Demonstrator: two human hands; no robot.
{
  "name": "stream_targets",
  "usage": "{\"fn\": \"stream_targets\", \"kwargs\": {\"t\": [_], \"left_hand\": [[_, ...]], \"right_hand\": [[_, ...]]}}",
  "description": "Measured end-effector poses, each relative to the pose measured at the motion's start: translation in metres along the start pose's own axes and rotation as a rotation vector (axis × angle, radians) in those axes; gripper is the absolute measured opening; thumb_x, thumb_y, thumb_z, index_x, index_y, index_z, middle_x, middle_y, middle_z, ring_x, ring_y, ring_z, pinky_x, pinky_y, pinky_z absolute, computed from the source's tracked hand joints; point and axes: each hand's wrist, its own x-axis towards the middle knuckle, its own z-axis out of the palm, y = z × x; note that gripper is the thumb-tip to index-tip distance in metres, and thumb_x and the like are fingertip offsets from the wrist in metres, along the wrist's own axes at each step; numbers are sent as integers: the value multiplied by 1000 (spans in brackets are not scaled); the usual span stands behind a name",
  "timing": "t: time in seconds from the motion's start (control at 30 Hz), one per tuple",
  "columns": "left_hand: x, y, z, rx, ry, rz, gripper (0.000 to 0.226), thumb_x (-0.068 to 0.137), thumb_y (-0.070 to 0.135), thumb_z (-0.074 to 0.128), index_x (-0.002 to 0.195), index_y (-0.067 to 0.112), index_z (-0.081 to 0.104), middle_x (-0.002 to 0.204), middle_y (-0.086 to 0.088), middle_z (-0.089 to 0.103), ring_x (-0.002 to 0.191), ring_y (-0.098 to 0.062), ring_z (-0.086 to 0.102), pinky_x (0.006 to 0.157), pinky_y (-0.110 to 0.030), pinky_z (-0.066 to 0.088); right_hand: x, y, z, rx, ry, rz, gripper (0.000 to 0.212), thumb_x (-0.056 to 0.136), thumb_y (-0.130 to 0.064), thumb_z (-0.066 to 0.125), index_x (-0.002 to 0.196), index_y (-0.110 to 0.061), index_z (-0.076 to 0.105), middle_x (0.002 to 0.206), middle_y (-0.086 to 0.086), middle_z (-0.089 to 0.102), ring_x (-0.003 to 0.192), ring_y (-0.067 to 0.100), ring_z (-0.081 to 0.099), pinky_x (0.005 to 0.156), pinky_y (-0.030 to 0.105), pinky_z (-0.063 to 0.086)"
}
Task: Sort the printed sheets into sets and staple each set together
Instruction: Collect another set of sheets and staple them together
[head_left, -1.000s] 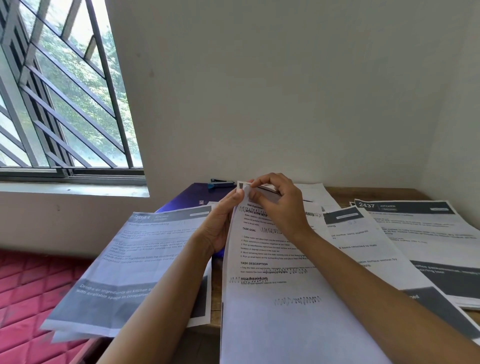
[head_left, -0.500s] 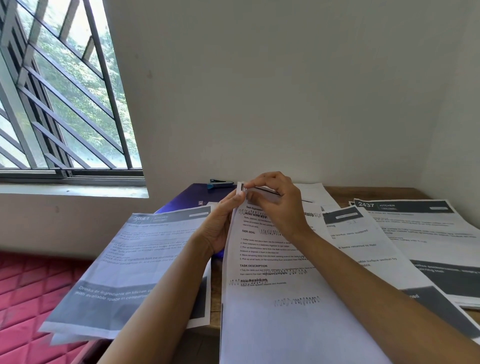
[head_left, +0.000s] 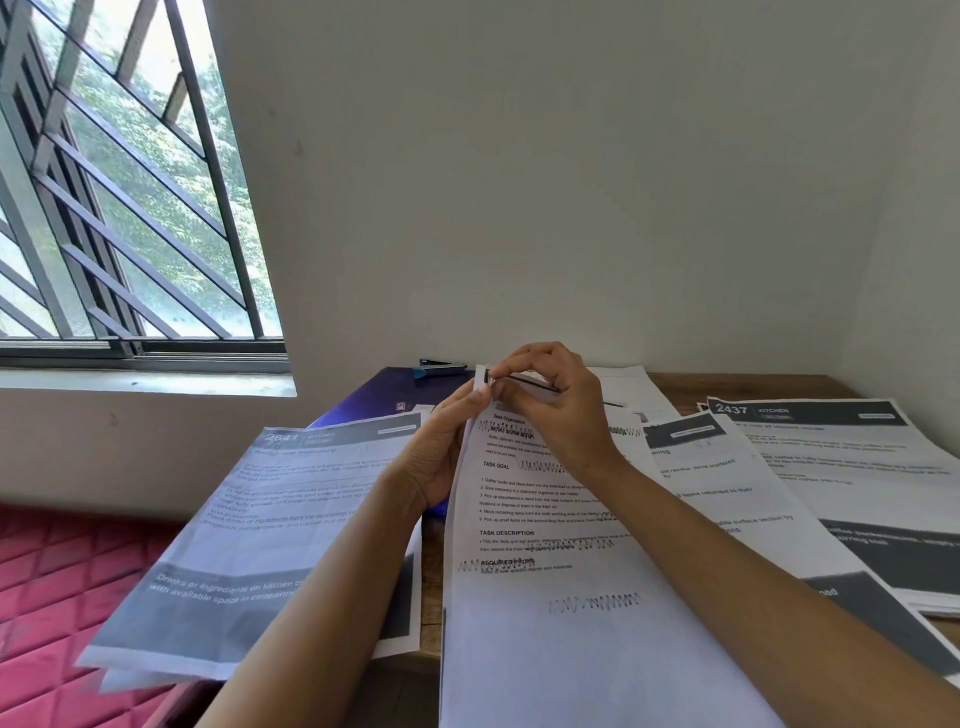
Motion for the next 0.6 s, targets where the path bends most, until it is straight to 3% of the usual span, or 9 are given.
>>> {"fn": "stream_targets", "kwargs": {"t": [0.23,0.37,0.6], "left_hand": [[1,-1,-1,28,11,8,69,62,49,85,115,14,60,98,-16,68,86,-29,69,74,-38,57],[0,-1,0,30,15,22,60,63,50,84,110,17,65,98,-15,68,87,-29,69,74,-39,57],[-1,2,3,21,28,-13,72,59,52,85,116,15,63,97,-16,68,84,-28,69,72,-38,58]], "right_hand": [[-1,0,0,68,64,-5,12,78,-19,78,89,-22,75,100,-8,61,102,17,59,86,31,51],[-3,0,0,57,106,-58,11,78,-16,77,89,-17,75,98,-3,62,97,14,61,84,24,51],[-1,2,2,-3,89,-63,3,82,-23,69,85,-22,67,96,-6,61,97,20,60,82,42,53]]}}
